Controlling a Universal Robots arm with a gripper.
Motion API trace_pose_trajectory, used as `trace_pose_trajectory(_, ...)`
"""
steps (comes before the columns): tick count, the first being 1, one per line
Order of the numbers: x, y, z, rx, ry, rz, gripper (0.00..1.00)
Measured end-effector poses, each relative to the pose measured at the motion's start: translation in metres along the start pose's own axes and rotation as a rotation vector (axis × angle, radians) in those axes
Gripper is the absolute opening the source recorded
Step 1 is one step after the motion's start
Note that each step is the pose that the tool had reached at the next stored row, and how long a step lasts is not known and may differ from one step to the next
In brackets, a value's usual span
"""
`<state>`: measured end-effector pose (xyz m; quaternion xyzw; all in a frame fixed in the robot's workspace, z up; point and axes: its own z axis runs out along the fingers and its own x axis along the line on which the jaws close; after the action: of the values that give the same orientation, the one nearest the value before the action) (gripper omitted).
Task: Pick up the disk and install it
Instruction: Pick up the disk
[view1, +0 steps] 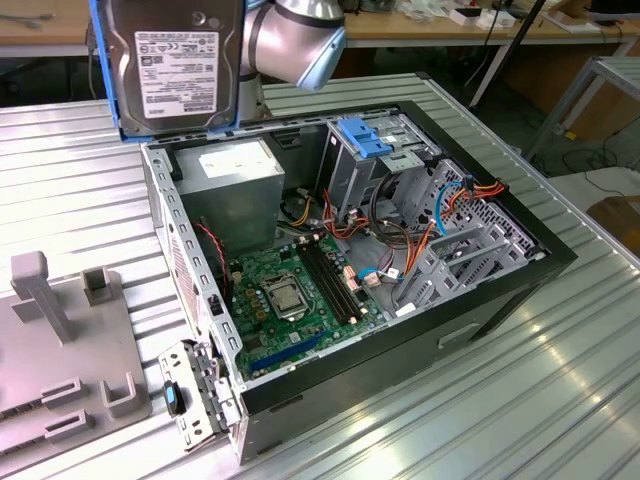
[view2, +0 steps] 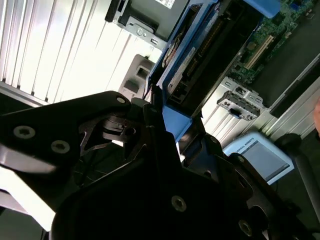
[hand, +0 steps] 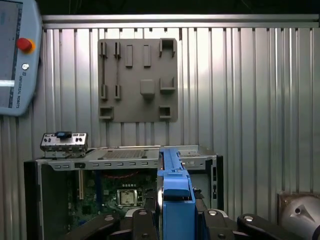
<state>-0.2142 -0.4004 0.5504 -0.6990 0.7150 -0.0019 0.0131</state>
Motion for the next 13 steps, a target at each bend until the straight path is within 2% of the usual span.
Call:
trace_pose_trajectory(1,-0.0001,-0.0036,0.0003,0.0001,0.0001,0.000,0.37)
trace_pose_trajectory(5,-0.0006,-0.0286,0.0033,0.0010,0.0000,0.000,0.37)
trace_pose_trajectory(6,-0.0007,-0.0331,0.0038,0.0011,0.0000,0.000,0.37)
trace_pose_trajectory(8,-0.0010,-0.0491,0.0059,0.0018,-0.0002,0.000,0.37)
trace_pose_trajectory(11,-0.0011,-0.0602,0.0077,0.0020,0.0001,0.000,0.37)
trace_pose_trajectory(13,-0.0007,-0.0645,0.0094,0.0021,-0.0001,0.000,0.37)
